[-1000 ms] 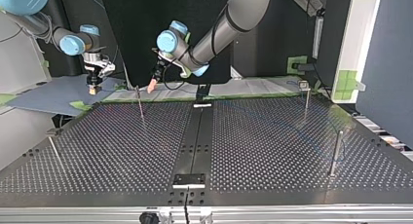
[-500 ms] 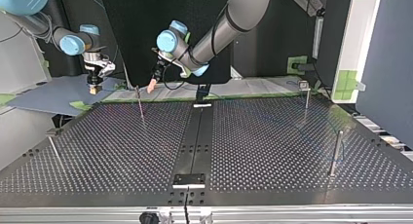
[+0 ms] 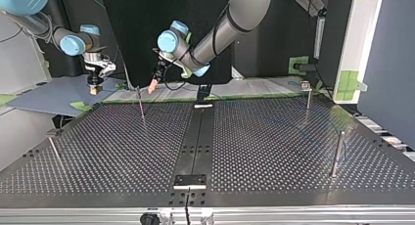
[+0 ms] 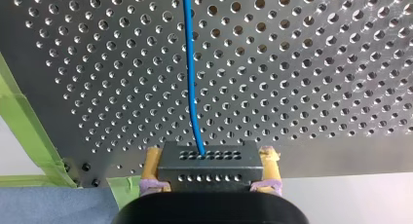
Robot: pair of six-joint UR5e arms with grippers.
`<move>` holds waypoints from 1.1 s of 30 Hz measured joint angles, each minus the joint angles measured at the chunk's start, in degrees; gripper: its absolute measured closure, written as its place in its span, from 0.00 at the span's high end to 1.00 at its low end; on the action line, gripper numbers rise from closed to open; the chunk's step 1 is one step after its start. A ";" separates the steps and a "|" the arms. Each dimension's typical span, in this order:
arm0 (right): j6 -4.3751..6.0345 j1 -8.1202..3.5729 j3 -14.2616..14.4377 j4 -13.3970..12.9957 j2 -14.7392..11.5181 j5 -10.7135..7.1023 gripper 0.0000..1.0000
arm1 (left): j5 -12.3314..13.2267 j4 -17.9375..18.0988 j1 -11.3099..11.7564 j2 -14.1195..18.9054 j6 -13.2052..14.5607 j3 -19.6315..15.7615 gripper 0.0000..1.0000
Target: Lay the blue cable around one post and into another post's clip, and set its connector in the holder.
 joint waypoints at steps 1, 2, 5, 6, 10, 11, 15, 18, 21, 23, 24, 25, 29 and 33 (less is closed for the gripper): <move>0.00 -0.01 0.00 0.00 -0.01 0.00 0.01 | 0.00 0.00 0.01 0.00 0.00 0.00 1.00; -0.02 -0.01 0.00 0.00 0.00 0.00 0.01 | 0.00 0.00 0.01 0.01 0.00 0.00 1.00; -0.02 -0.04 -0.01 0.00 0.02 0.00 0.01 | 0.00 0.00 0.02 -0.01 0.00 0.00 1.00; -0.03 -0.04 -0.01 0.01 0.03 0.00 0.01 | 0.00 0.00 0.02 0.00 0.00 0.00 1.00; -0.03 -0.05 0.00 0.03 0.05 0.00 0.01 | -0.01 0.00 -0.03 -0.01 0.00 0.00 1.00; -0.02 -0.05 0.00 0.04 0.05 0.00 0.01 | -0.01 0.00 -0.04 -0.01 0.00 0.00 1.00; 0.00 -0.05 0.01 0.04 0.07 0.00 0.01 | -0.03 0.00 -0.05 0.00 0.00 0.00 1.00; 0.02 -0.05 0.01 0.05 0.06 0.00 0.01 | -0.03 0.00 -0.05 0.00 0.00 0.00 1.00; 0.02 -0.07 0.01 0.05 0.07 0.00 0.01 | -0.02 0.00 -0.05 -0.01 0.00 0.00 1.00; 0.02 -0.07 0.01 0.08 0.09 0.00 0.01 | -0.01 -0.01 -0.06 -0.01 0.01 0.00 1.00; 0.02 -0.06 0.00 0.09 0.10 0.00 0.01 | -0.01 -0.09 -0.06 0.00 0.02 0.00 1.00; 0.02 -0.06 0.00 0.09 0.10 0.00 0.01 | -0.01 -0.28 -0.06 0.06 0.04 -0.02 1.00; 0.02 -0.06 0.00 0.12 0.12 0.00 0.01 | -0.32 -1.04 -0.13 1.19 0.80 -0.91 1.00; 0.03 -0.06 0.00 0.11 0.14 0.00 0.01 | -0.99 0.39 -0.05 3.28 1.03 -2.94 1.00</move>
